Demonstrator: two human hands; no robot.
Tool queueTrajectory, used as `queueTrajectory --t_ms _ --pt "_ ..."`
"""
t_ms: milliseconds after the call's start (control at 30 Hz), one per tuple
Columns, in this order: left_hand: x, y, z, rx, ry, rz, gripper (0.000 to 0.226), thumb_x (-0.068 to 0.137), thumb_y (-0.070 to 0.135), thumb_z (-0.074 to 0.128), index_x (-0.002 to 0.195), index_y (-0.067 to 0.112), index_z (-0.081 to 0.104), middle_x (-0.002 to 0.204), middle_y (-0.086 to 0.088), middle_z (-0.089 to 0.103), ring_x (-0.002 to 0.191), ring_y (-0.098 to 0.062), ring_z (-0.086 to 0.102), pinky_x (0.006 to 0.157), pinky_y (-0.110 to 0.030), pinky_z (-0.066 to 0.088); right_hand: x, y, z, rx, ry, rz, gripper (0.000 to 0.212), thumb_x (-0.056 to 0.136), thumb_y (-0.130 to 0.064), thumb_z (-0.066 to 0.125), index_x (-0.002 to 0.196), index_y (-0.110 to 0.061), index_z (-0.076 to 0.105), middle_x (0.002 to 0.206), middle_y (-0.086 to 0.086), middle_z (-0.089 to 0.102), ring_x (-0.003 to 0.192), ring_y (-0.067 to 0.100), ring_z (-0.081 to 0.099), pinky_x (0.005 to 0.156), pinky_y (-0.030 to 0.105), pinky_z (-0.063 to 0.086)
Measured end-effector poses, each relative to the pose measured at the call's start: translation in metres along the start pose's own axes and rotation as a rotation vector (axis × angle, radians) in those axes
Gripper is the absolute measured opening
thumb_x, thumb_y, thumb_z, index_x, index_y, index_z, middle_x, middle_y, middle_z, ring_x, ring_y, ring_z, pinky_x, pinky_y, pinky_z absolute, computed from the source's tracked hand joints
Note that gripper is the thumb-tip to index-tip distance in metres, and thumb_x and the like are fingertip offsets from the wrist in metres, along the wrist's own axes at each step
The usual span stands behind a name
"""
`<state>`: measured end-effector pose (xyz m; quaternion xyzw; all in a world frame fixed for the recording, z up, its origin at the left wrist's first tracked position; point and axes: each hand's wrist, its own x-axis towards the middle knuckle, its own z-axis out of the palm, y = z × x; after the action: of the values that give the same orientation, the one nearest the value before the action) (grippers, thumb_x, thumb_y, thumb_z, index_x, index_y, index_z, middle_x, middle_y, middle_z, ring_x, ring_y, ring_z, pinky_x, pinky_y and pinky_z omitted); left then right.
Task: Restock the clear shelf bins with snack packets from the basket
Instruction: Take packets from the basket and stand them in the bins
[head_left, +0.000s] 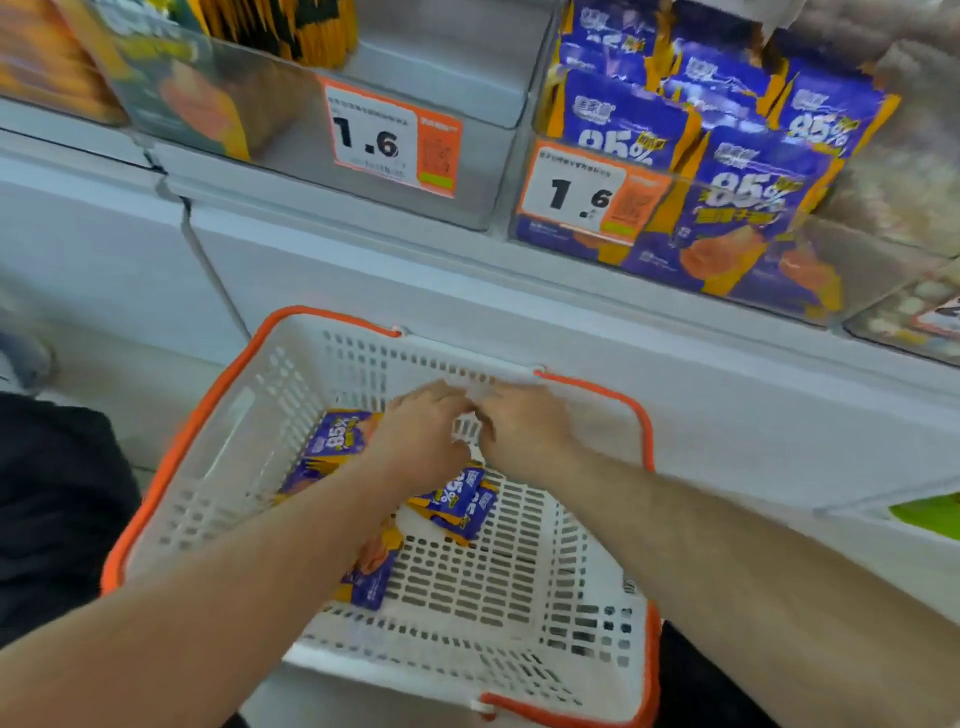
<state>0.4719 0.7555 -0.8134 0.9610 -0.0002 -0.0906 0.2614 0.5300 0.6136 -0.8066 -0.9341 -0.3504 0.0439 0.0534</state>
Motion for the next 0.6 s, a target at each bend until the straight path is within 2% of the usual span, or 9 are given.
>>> queueTrajectory --t_ms 67,100,200,267,333,400,467,533,600 --pt "-0.006 -0.024 0.005 -0.043 -0.061 -0.114 0.047 0.086 0.020 0.057 0.132 0.019 0.055 0.137 -0.002 0.054 0.125 -0.025 0.049 0.102 -0.040 0.041 0.008 -0.006 0.033 0.130 -0.280 0.197 0.015 0.089 -0.020 0.052 0.093 -0.014 0.066 0.089 0.007 0.064 0.085 0.027 0.060 0.067 0.030 0.040" --pt "-0.009 -0.035 0.006 -0.063 -0.079 -0.158 0.044 0.086 0.021 0.056 0.131 0.018 0.056 0.134 -0.003 0.056 0.119 -0.025 0.052 0.098 -0.040 0.045 0.011 -0.009 0.047 0.266 -0.339 0.330 0.013 0.091 -0.020 0.053 0.088 -0.014 0.063 0.083 0.006 0.062 0.079 0.024 0.058 0.064 0.029 0.040" --pt "-0.018 -0.061 0.010 -0.124 -0.107 -0.275 0.049 0.090 0.021 0.056 0.139 0.023 0.051 0.141 0.001 0.052 0.122 -0.022 0.053 0.097 -0.038 0.048 0.019 -0.013 0.087 0.692 -0.348 0.766 0.029 0.091 -0.012 0.052 0.063 -0.013 0.045 0.057 0.004 0.040 0.051 0.018 0.038 0.051 0.029 0.026" --pt "-0.022 -0.072 0.012 -0.164 -0.125 -0.345 0.050 0.093 0.020 0.057 0.141 0.025 0.048 0.143 0.000 0.051 0.121 -0.021 0.055 0.094 -0.036 0.050 0.018 -0.015 0.107 0.884 -0.394 0.958 0.030 0.091 -0.008 0.053 0.063 -0.013 0.042 0.058 0.005 0.035 0.049 0.019 0.035 0.055 0.032 0.023" --pt "-0.023 -0.079 0.017 -0.211 -0.134 -0.417 0.049 0.093 0.021 0.057 0.141 0.028 0.047 0.136 -0.005 0.057 0.091 -0.014 0.064 0.069 -0.026 0.054 0.017 -0.017 0.126 1.063 -0.426 1.113 0.008 0.094 -0.012 0.056 0.092 -0.006 0.062 0.079 0.014 0.056 0.078 0.028 0.062 0.064 0.034 0.036" --pt "-0.025 -0.081 0.021 -0.256 -0.155 -0.474 0.046 0.094 0.019 0.055 0.139 0.027 0.048 0.125 -0.014 0.063 0.061 -0.008 0.056 0.048 -0.019 0.043 0.016 -0.020 0.146 1.207 -0.358 1.304 0.037 0.092 -0.017 0.063 0.125 0.001 0.056 0.114 0.016 0.063 0.108 0.030 0.062 0.076 0.037 0.048" --pt "-0.025 -0.081 0.022 -0.286 -0.161 -0.504 0.045 0.094 0.017 0.053 0.138 0.025 0.050 0.124 -0.016 0.062 0.084 -0.021 0.065 0.064 -0.029 0.051 0.017 -0.023 0.158 1.320 -0.264 1.448 0.050 0.089 -0.013 0.069 0.132 0.002 0.048 0.120 0.016 0.060 0.107 0.030 0.061 0.084 0.040 0.049" --pt "-0.026 -0.079 0.022 -0.299 -0.153 -0.529 0.044 0.094 0.015 0.053 0.137 0.025 0.050 0.125 -0.016 0.062 0.109 -0.031 0.060 0.079 -0.036 0.052 0.019 -0.027 0.166 1.439 -0.227 1.493 0.042 0.090 -0.005 0.066 0.127 0.005 0.050 0.119 0.017 0.061 0.101 0.031 0.062 0.089 0.041 0.049" --pt "-0.026 -0.079 0.025 -0.324 -0.153 -0.547 0.044 0.094 0.014 0.053 0.136 0.025 0.051 0.125 -0.014 0.062 0.102 -0.028 0.063 0.070 -0.032 0.050 0.017 -0.028 0.174 1.467 -0.268 1.474 0.027 0.093 -0.001 0.060 0.119 0.003 0.056 0.102 0.014 0.066 0.081 0.024 0.060 0.080 0.039 0.052"
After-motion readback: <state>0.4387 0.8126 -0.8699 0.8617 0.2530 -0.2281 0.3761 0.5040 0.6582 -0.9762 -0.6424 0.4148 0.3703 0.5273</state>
